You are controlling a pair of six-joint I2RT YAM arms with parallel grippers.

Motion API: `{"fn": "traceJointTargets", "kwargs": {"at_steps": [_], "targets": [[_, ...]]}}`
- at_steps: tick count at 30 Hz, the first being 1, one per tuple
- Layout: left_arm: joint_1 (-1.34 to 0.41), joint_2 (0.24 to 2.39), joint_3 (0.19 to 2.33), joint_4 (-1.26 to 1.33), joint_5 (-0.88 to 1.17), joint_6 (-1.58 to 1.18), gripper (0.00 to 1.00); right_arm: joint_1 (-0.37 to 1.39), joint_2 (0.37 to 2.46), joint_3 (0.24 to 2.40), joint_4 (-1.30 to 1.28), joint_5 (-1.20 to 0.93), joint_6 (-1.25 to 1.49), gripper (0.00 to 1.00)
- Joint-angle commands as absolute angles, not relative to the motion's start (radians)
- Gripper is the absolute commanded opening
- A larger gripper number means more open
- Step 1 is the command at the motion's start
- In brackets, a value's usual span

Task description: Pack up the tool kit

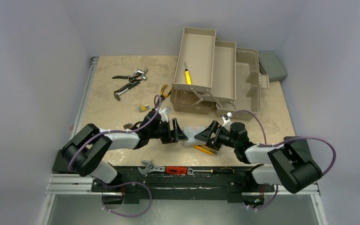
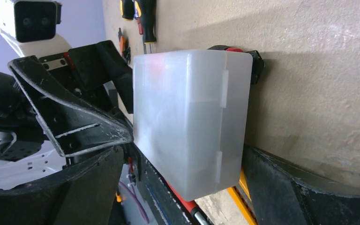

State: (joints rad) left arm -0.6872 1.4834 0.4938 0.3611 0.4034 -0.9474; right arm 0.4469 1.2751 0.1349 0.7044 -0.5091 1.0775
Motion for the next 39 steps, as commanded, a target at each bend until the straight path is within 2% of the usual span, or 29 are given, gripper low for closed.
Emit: {"fn": "traceJointTargets", "kwargs": {"at_steps": [1, 3, 6, 9, 12, 16, 21, 24, 27, 32, 36, 39], "targets": [[-0.697, 1.55, 0.539, 0.526, 0.458, -0.988, 0.73, 0.44, 1.382, 0.157, 0.907, -0.577, 1.158, 0.92], [-0.698, 1.571, 0.54, 0.551, 0.463, -0.994, 0.69, 0.438, 1.449, 0.149, 1.001, -0.586, 1.203, 0.86], [-0.7, 1.575, 0.534, 0.561, 0.461, -0.988, 0.65, 0.435, 1.566, 0.126, 1.217, -0.603, 1.285, 0.7], [-0.7, 1.526, 0.514, 0.536, 0.437, -0.964, 0.64, 0.435, 1.69, 0.098, 1.455, -0.614, 1.365, 0.49], [-0.7, 1.43, 0.506, 0.43, 0.38, -0.91, 0.64, 0.433, 1.815, 0.084, 1.662, -0.631, 1.428, 0.36], [-0.699, 1.272, 0.517, 0.23, 0.295, -0.819, 0.64, 0.431, 1.893, 0.091, 1.706, -0.633, 1.445, 0.15], [-0.699, 1.101, 0.544, 0.008, 0.187, -0.726, 0.65, 0.431, 1.773, 0.067, 1.664, -0.626, 1.43, 0.07], [-0.7, 1.021, 0.565, -0.105, 0.136, -0.686, 0.67, 0.431, 1.634, 0.083, 1.494, -0.632, 1.379, 0.06], [-0.7, 0.974, 0.588, -0.203, 0.057, -0.668, 0.75, 0.431, 1.427, 0.121, 1.189, -0.619, 1.27, 0.06], [-0.7, 0.913, 0.63, -0.416, -0.173, -0.655, 0.79, 0.454, 0.977, 0.37, 0.179, -0.381, 0.838, 0.06], [-0.699, 0.827, 0.619, -0.472, -0.26, -0.665, 0.82, 0.454, 0.809, 0.56, -0.124, -0.309, 0.631, 0.03], [-0.698, 0.758, 0.603, -0.492, -0.307, -0.687, 0.95, 0.454, 0.789, 0.721, -0.305, -0.256, 0.511, 0.0]]}}
